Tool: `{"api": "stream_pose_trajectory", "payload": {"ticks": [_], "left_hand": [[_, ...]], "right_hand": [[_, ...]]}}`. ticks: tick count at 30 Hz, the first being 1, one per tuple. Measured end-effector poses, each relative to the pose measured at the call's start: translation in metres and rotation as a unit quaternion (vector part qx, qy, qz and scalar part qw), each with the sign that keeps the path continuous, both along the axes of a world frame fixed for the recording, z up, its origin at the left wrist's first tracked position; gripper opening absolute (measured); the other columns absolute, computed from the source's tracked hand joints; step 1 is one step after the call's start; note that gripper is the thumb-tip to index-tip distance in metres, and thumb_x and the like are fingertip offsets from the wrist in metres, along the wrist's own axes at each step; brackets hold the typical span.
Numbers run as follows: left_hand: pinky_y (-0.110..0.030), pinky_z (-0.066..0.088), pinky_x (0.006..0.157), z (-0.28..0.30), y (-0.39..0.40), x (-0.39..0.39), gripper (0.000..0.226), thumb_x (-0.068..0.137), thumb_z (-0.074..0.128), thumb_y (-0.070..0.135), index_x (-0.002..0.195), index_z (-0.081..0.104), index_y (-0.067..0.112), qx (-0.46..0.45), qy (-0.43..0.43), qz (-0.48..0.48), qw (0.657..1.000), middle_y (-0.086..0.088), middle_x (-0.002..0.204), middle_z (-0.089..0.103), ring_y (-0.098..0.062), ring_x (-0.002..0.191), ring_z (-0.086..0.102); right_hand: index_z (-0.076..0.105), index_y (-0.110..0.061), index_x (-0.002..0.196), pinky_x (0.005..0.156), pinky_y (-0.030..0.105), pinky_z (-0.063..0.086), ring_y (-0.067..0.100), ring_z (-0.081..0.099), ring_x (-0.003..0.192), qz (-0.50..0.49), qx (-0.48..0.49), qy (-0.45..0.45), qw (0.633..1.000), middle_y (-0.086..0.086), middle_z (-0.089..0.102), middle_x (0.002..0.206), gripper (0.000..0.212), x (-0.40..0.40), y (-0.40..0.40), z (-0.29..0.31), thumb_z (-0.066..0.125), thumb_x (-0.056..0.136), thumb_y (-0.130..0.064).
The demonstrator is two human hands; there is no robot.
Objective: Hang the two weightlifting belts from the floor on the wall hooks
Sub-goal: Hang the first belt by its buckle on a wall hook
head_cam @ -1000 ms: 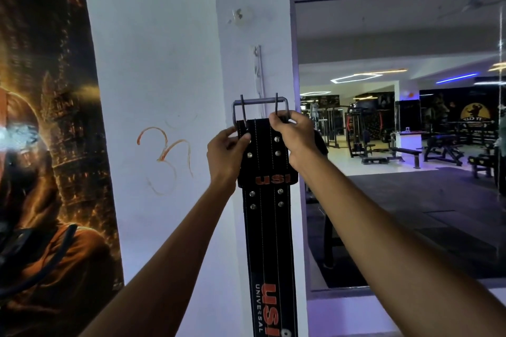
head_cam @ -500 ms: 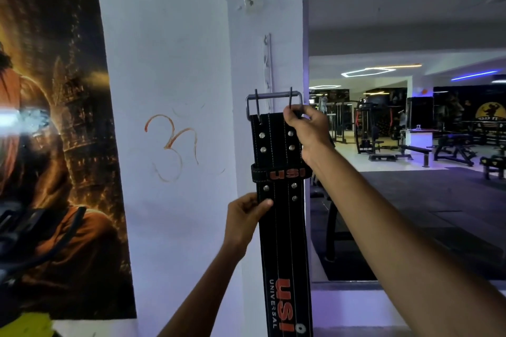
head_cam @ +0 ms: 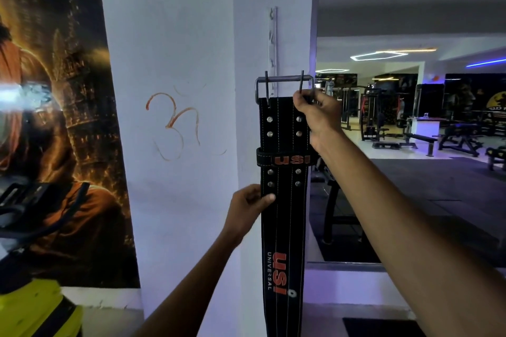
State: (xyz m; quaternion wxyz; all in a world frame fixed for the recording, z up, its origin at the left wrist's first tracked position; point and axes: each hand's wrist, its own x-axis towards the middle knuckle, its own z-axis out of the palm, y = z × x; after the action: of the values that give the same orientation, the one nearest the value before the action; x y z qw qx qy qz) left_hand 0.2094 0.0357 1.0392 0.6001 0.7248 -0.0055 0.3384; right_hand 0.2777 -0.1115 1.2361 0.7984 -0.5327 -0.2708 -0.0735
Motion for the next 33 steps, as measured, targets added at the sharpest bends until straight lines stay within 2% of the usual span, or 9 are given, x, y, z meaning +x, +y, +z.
{"api": "stream_pose_trajectory", "payload": {"ticks": [5,8,11,14,16,20,24,29,33], "left_hand": [[-0.035,0.062,0.088,-0.04,0.005,0.003,0.019,0.088,0.075,0.002,0.105,0.077,0.011,0.025,0.059,-0.006,0.998,-0.009,0.104,0.082,-0.021,0.097,0.078],[-0.036,0.062,0.086,-0.083,0.006,0.001,0.018,0.087,0.075,0.003,0.104,0.077,0.004,0.05,0.101,-0.017,0.993,-0.009,0.103,0.082,-0.021,0.096,0.078],[-0.036,0.061,0.086,-0.085,0.007,-0.001,0.017,0.088,0.076,0.015,0.103,0.076,0.007,0.051,0.112,-0.04,0.992,-0.008,0.1,0.082,-0.021,0.094,0.077],[-0.027,0.06,0.08,-0.037,0.006,-0.002,0.017,0.102,0.058,0.027,0.107,0.069,0.015,0.015,0.058,-0.002,0.998,0.002,0.094,0.076,-0.021,0.093,0.071],[-0.024,0.061,0.081,0.015,0.004,-0.002,0.027,0.106,0.046,0.032,0.121,0.061,0.016,-0.04,-0.021,0.029,0.999,-0.004,0.107,0.073,-0.02,0.098,0.071],[-0.033,0.061,0.087,0.098,-0.004,0.002,0.03,0.1,0.062,0.027,0.127,0.049,0.024,0.02,-0.127,0.054,0.99,-0.005,0.12,0.066,-0.014,0.099,0.072],[-0.033,0.061,0.078,0.142,-0.015,0.018,0.042,0.1,0.064,0.02,0.137,0.045,0.024,0.041,-0.163,0.099,0.981,-0.001,0.114,0.07,-0.012,0.083,0.072],[-0.028,0.062,0.072,0.172,-0.007,0.052,0.054,0.097,0.065,0.017,0.144,0.044,0.034,0.085,-0.197,0.166,0.962,-0.002,0.107,0.071,-0.012,0.076,0.07],[-0.039,0.063,0.086,0.182,0.019,0.091,0.033,0.096,0.067,0.017,0.129,0.065,0.016,0.123,-0.199,0.192,0.953,-0.002,0.101,0.072,-0.008,0.094,0.069]], "right_hand": [[0.07,-0.009,0.103,0.067,0.026,0.048,0.001,0.057,0.066,0.004,0.007,0.001,1.0,-0.008,0.065,0.077,0.019,-0.002,-0.002,0.004,0.073,0.086,-0.014],[0.07,-0.01,0.105,0.052,0.017,0.048,-0.001,0.054,0.059,0.008,0.002,0.002,1.0,-0.009,0.065,0.076,0.019,-0.002,-0.003,0.003,0.073,0.086,-0.016],[0.07,-0.011,0.101,0.042,0.01,0.046,0.002,0.056,0.065,0.014,0.006,0.009,1.0,-0.007,0.065,0.078,0.015,0.003,-0.002,-0.007,0.073,0.086,-0.012],[0.068,-0.007,0.107,0.039,0.009,0.047,0.005,0.059,0.074,0.011,0.008,0.024,1.0,-0.005,0.066,0.082,0.023,0.008,0.0,-0.02,0.074,0.085,-0.01],[0.06,-0.009,0.112,0.036,0.004,0.042,0.004,0.056,0.072,-0.004,0.013,0.033,0.999,-0.007,0.06,0.081,0.03,0.011,0.001,-0.027,0.073,0.086,-0.01],[0.037,-0.013,0.104,0.03,0.006,0.034,0.007,0.047,0.061,-0.023,0.028,0.015,0.999,-0.006,0.049,0.074,0.04,0.02,0.005,-0.034,0.072,0.086,-0.009],[0.045,-0.016,0.098,0.045,0.008,0.044,-0.006,0.057,0.06,-0.032,0.007,-0.058,0.998,-0.001,0.061,0.092,0.034,0.036,0.016,-0.035,0.075,0.084,-0.012],[0.055,-0.015,0.104,0.069,0.011,0.045,-0.015,0.059,0.076,-0.044,0.024,-0.114,0.992,-0.008,0.065,0.092,0.03,0.069,0.028,-0.017,0.076,0.082,-0.015],[0.064,-0.017,0.115,0.054,0.002,0.046,-0.02,0.06,0.07,-0.042,0.015,-0.137,0.99,0.003,0.068,0.11,0.034,0.108,0.048,-0.005,0.076,0.084,-0.014]]}}
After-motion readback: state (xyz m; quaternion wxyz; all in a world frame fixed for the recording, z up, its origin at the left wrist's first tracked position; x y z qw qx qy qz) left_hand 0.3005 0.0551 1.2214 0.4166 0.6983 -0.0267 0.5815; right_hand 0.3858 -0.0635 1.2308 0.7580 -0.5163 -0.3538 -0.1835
